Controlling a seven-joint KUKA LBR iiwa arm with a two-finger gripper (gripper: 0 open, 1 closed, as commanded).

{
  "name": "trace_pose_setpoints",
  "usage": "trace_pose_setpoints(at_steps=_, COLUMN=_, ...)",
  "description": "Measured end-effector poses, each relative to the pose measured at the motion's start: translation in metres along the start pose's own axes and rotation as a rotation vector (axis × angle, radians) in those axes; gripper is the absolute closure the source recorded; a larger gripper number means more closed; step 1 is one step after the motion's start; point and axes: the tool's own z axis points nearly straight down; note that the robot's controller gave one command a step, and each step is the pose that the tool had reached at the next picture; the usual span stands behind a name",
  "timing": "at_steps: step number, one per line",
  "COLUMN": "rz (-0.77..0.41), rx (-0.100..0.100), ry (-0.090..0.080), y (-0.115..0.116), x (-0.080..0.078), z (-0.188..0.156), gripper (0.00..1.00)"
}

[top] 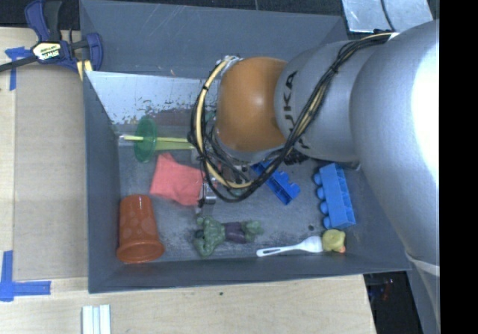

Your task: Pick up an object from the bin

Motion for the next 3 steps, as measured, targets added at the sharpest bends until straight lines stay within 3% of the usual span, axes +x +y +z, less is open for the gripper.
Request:
trace_pose_setpoints(at_steps=1, rz=-0.119, rx=0.001, ry=-0.003, y=-0.015, x=-0.042, z=0.025, gripper=1.0)
trace_pose_setpoints(at_steps=2, rz=-0.119, rx=0.001, ry=-0.003, y=-0.015, x=-0.042, z=0.025, gripper=1.0)
trace_pose_setpoints(at_steps=3, rz=-0.147, rx=0.002, ry=0.002, y=-0.004, x=-0.035, z=-0.032, gripper=1.0)
